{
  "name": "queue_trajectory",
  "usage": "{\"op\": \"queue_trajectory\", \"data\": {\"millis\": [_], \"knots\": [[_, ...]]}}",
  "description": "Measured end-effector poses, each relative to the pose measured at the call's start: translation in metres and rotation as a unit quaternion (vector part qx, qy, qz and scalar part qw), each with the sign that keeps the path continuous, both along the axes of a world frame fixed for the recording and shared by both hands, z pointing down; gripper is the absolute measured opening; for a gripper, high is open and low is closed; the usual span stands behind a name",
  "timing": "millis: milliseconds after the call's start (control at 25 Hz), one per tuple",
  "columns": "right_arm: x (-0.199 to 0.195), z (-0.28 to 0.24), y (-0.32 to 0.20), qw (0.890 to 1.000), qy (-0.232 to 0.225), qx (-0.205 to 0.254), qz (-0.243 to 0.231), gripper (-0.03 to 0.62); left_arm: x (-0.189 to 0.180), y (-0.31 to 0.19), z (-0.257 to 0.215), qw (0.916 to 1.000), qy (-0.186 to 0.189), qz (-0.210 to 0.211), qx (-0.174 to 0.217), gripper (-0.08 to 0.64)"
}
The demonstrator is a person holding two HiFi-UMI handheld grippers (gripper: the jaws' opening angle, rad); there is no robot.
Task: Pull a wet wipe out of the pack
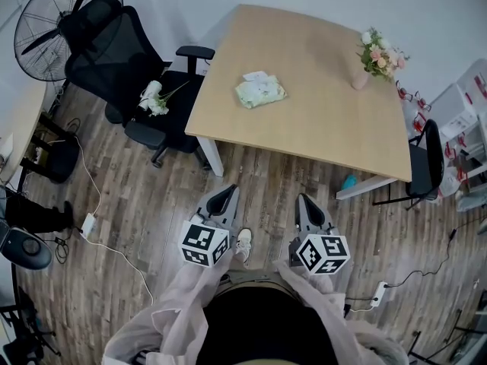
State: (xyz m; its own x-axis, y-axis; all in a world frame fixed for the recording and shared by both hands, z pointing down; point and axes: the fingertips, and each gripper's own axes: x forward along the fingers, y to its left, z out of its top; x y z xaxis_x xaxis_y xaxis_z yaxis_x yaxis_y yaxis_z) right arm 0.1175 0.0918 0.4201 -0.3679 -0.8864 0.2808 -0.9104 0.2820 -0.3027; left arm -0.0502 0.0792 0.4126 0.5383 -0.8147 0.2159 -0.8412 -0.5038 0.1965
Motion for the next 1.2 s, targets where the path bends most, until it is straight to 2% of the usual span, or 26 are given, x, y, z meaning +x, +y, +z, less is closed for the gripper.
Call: {"op": "queue_trajectory", "data": {"millis": [480,920,1200], "knots": [[-0.003,0.002,-0.084,1.000,-0.005,0.003,0.014,0.012,-0.009,-0.078,0.007,1.0000,-0.004,0.005,-0.005,0.011],[0.018,0.022,-0.096,0.999,0.000,-0.025,0.041,0.012,-0.005,-0.092,0.028,0.9992,-0.007,0.014,-0.036,0.011],[0.019,0.024,-0.120,0.999,0.002,-0.020,0.038,0.014,-0.001,-0.115,0.029,0.9993,-0.005,0.012,-0.034,0.011]]}}
